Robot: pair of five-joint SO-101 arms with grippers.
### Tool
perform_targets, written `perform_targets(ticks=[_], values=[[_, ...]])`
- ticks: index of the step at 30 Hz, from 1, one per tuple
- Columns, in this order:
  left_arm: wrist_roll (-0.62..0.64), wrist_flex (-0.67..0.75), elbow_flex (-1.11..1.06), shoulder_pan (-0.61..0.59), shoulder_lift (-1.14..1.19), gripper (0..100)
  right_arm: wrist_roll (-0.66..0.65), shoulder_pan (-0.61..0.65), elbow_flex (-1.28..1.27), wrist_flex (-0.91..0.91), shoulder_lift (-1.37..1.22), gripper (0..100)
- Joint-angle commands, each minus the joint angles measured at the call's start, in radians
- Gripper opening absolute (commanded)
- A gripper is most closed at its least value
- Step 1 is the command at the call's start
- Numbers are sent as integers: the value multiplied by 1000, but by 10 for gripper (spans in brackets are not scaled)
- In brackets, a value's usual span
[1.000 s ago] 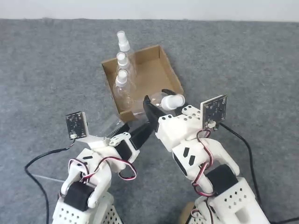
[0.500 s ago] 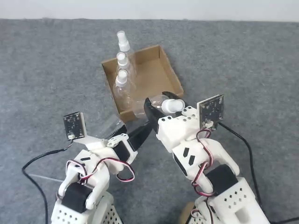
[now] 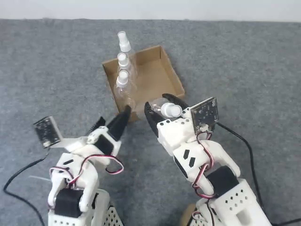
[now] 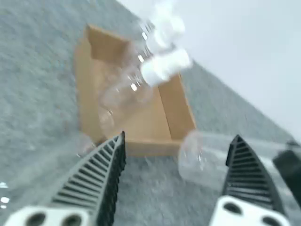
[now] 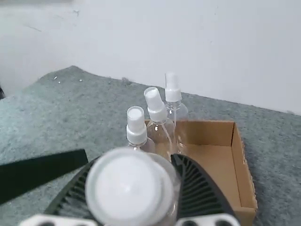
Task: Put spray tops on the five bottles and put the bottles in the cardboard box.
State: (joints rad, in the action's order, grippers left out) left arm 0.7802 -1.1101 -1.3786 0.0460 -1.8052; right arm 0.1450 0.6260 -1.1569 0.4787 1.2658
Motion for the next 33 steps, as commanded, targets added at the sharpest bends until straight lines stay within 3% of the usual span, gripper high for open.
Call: perform_targets(ticks=[1,16,23,33], values=[[14,9,61,-104,-20,323,-38,-5,14,4,12,6],[12,11,65,-308,-20,323,-153,-82,35,5,10,6],[12,11,61,-321,-20,323,-161,-125,83,-5,-2,6],[14,11,61,-367,-20,323,-161,-151,353,-5,-392,6]])
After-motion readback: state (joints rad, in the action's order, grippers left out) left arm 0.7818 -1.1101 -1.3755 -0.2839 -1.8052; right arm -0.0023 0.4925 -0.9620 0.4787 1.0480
